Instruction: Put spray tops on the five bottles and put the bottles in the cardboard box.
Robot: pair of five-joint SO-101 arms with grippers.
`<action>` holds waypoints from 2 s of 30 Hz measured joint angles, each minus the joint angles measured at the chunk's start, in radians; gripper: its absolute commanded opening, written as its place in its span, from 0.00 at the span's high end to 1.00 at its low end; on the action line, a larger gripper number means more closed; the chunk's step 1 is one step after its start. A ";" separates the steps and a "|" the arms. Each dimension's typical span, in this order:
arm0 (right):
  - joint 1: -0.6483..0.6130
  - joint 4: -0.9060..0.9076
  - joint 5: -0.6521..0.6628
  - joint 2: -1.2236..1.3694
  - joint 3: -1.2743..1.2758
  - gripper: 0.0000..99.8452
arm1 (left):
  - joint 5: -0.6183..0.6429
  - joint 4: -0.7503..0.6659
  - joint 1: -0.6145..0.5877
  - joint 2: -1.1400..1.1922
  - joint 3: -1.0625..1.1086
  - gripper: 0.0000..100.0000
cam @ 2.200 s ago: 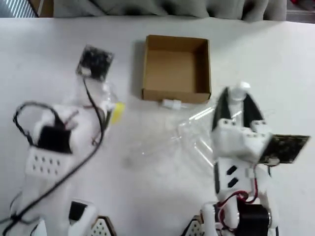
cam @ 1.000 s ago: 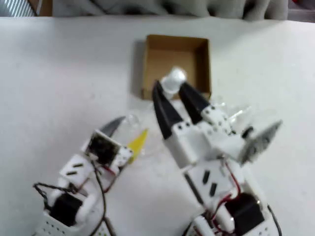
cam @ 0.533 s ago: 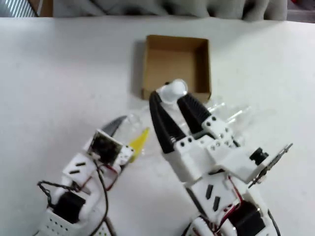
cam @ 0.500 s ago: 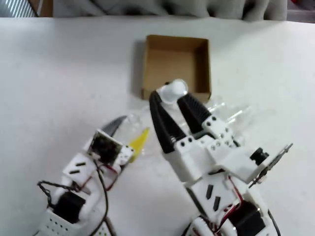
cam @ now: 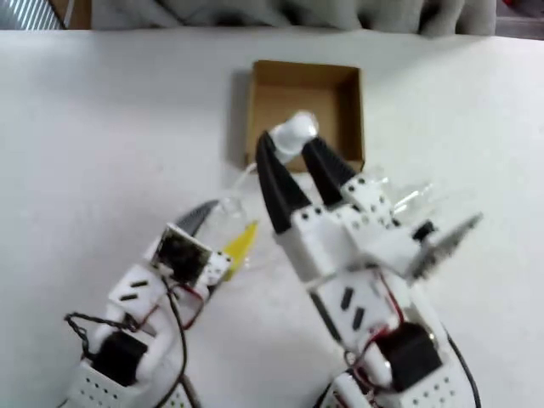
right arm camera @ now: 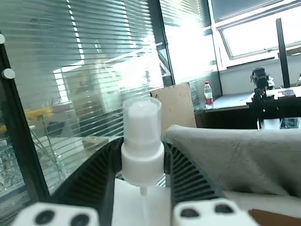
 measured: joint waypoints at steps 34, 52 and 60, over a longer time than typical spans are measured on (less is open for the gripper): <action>-0.180 -0.006 0.147 0.023 0.196 0.98 | 0.000 0.000 -0.032 0.000 0.000 0.93; -0.215 0.094 0.133 0.023 0.196 0.80 | 0.000 0.000 -0.032 0.000 0.000 0.93; -0.160 0.222 0.126 0.021 0.127 0.85 | 0.000 0.000 -0.034 0.000 0.000 0.93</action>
